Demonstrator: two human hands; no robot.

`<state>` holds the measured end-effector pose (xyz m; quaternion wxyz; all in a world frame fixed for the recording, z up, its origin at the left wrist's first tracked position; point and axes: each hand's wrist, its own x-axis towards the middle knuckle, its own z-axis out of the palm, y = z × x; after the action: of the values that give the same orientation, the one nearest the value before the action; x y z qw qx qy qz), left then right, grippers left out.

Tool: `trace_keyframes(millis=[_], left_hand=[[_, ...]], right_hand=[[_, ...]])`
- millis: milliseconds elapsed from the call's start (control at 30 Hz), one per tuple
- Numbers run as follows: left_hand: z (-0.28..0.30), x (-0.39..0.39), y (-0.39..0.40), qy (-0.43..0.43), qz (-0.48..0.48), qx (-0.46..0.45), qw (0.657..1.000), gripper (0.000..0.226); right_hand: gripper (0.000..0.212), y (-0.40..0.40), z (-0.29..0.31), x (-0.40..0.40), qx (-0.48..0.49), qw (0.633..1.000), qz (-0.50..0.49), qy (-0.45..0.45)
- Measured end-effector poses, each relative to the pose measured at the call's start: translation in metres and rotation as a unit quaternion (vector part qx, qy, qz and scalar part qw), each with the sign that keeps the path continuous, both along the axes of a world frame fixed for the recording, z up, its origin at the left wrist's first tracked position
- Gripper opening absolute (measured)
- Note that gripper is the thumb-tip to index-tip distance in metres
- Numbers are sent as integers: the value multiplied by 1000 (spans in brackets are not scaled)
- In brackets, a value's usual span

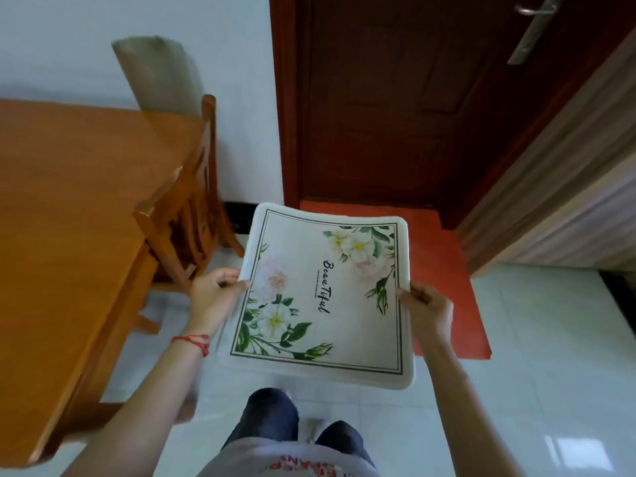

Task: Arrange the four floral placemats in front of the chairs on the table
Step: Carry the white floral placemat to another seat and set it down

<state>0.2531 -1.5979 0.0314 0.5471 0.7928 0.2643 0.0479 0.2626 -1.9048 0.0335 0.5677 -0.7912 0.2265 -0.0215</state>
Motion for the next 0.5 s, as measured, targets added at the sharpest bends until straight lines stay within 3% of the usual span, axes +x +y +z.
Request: trace_keyframes(millis=[500], left_hand=[[25, 149, 46, -19, 89, -34, 995, 15]], right_hand=[[27, 46, 19, 199, 27, 994, 92, -54]])
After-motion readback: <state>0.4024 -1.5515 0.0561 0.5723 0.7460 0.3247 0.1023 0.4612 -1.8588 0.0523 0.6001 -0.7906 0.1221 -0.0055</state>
